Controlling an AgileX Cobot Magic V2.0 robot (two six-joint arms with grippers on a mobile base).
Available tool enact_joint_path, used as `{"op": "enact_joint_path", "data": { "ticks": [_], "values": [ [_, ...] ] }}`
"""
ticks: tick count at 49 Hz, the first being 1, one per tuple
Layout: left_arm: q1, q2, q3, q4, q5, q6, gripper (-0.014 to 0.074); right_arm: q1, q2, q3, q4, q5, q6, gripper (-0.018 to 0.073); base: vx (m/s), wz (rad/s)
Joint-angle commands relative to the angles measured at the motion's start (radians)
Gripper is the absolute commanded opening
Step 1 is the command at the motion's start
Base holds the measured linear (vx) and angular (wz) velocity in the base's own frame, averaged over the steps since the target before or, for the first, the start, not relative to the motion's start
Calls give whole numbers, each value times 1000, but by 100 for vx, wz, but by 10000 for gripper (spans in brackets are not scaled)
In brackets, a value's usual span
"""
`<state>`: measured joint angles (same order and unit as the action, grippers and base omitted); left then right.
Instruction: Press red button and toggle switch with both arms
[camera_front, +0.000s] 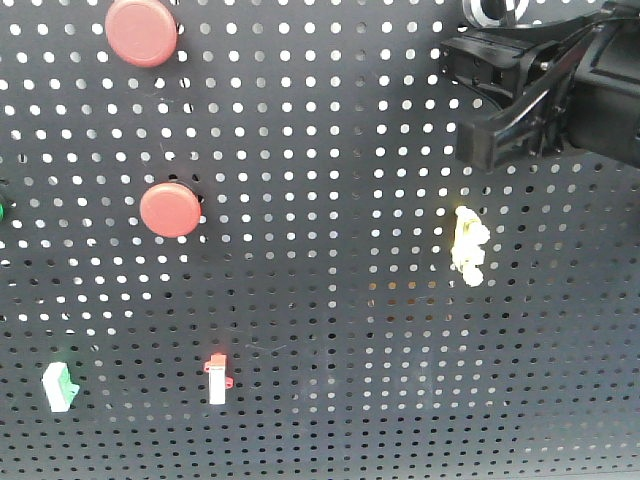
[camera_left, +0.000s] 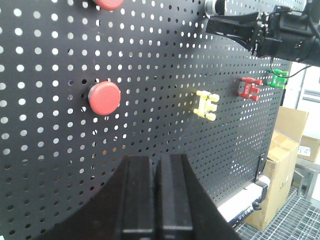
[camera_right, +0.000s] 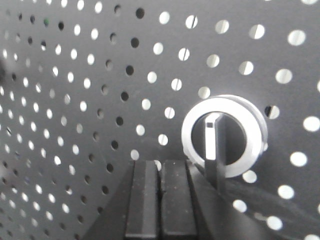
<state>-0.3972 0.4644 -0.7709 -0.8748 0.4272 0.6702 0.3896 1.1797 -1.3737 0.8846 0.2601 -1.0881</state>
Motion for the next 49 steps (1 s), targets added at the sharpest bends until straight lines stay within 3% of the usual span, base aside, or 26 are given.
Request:
{"op": "enact_joint_path", "data": {
  "ticks": [1,16,34,42,49],
  "values": [
    [4,6,-24,-26,-54,-8,2,-17,-31,-38,-42,-195,-8,-3,0,0],
    [4,6,-24,-26,-55,-8,2,-186,-77,-38,-50,-9,3,-3,0,0],
    [4,6,-23,11,-14,-8,2,-186,-177,-36,-57,194,88,-3,0,0],
    [4,3,-22,145,73,-39,2,-186,-286,119,-64,185,141,-3,0,0],
    [6,-1,-20,389,182,-236,2,-186,-483,394,-66,108,154,-3,0,0]
  ]
}}
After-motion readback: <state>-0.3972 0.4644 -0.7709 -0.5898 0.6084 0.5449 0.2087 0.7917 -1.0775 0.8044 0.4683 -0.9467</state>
